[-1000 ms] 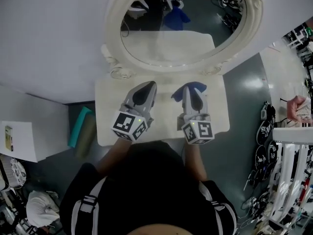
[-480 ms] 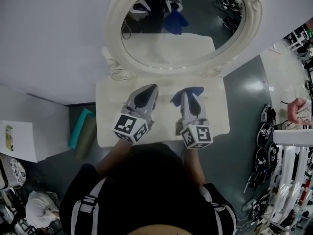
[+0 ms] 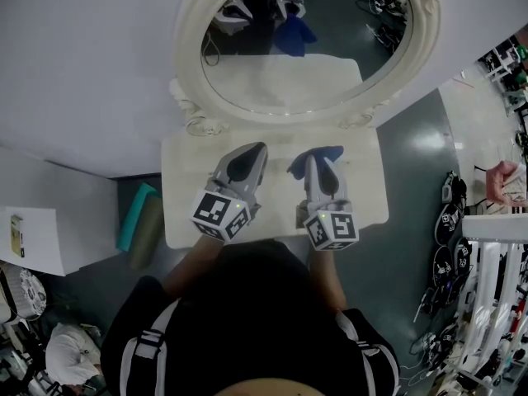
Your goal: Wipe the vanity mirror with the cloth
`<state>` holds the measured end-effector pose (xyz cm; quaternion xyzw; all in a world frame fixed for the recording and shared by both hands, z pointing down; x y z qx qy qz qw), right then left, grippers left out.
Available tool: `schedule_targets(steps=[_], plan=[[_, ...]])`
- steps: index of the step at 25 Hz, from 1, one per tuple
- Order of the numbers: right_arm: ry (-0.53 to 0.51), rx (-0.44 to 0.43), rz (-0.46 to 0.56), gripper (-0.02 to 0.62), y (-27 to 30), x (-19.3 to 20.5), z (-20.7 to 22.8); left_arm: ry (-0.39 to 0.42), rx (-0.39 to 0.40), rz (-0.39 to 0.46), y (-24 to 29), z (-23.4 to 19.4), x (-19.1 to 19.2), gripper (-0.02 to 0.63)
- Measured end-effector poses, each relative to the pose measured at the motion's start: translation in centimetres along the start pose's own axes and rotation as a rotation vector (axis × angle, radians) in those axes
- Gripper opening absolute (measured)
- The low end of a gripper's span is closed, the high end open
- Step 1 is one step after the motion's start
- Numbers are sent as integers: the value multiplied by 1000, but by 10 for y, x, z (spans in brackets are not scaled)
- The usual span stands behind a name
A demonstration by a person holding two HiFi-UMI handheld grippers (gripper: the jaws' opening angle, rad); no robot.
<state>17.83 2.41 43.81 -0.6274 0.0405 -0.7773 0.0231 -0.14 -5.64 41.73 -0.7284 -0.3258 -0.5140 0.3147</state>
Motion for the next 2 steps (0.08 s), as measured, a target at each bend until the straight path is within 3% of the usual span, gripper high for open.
schedule_targets(steps=[2], plan=[[1, 0, 0, 35, 0, 0, 0, 0, 2, -2, 0, 0, 0, 6]])
Point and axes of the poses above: the fingertips, and each gripper's own axes: y forward along the fingers, z to its right, x out of its underside, the point moved 8 cm from there along -y, backward along the fingers, and after that the axes turned 6 degrees about z, right-handed, at the moved point
